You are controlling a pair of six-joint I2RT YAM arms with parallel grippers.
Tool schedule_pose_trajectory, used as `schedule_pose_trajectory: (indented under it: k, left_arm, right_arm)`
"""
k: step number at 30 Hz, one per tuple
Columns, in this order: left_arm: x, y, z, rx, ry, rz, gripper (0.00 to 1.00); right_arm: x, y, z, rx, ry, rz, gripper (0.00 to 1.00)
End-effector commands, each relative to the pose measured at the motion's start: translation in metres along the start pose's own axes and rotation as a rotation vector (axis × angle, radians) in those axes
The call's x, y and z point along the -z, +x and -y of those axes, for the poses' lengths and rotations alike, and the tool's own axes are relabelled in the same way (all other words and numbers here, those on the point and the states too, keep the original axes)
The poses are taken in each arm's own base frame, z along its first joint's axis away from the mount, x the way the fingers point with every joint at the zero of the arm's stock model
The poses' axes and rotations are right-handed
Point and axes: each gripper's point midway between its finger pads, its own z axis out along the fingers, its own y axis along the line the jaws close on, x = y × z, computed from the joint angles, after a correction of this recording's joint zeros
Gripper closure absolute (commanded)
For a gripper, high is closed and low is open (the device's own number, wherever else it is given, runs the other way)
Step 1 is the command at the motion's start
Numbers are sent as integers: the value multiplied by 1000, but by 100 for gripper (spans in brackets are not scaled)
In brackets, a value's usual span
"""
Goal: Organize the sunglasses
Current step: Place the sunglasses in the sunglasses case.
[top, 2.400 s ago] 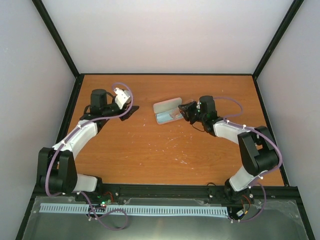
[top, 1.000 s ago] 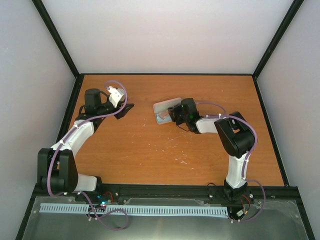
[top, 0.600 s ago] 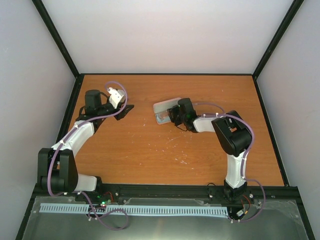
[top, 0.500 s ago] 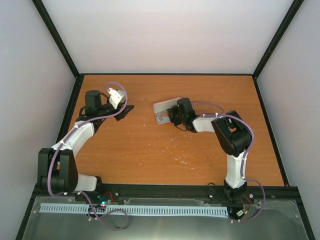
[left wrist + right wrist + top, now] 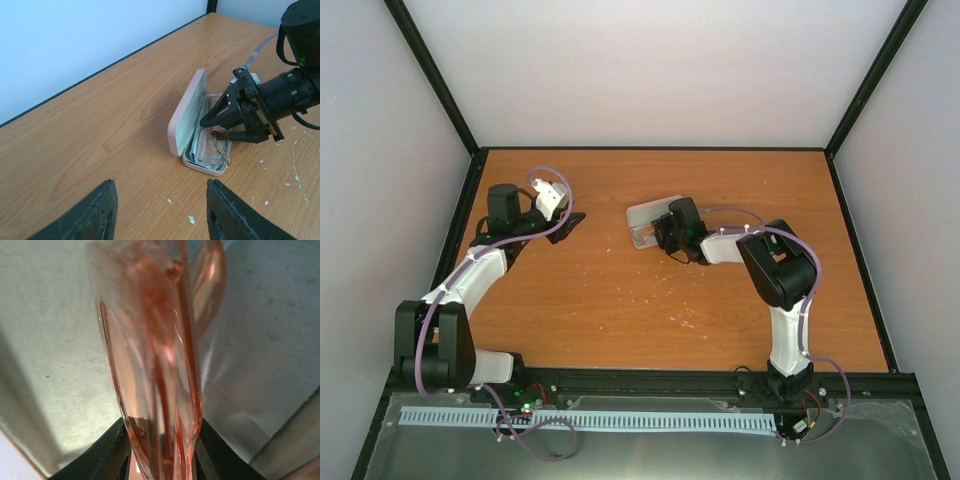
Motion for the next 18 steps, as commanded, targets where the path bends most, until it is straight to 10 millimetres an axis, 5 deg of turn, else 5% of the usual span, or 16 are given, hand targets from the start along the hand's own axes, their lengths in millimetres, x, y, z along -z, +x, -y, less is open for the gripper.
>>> schedule_pose_trajectory:
  k: [1,9,18]
  left_arm:
    - [8,-11,-3,-17,-21,33,50]
    - [8,-10,-3,-21,-15,40,50]
    - [8,-11,-3,-19,-13,40,50]
  right_arm:
    - [-6,2,0,-2,19,12,67]
    - [6,2,3,8,56,28,51]
    - [15,4,7,14,96,12,55]
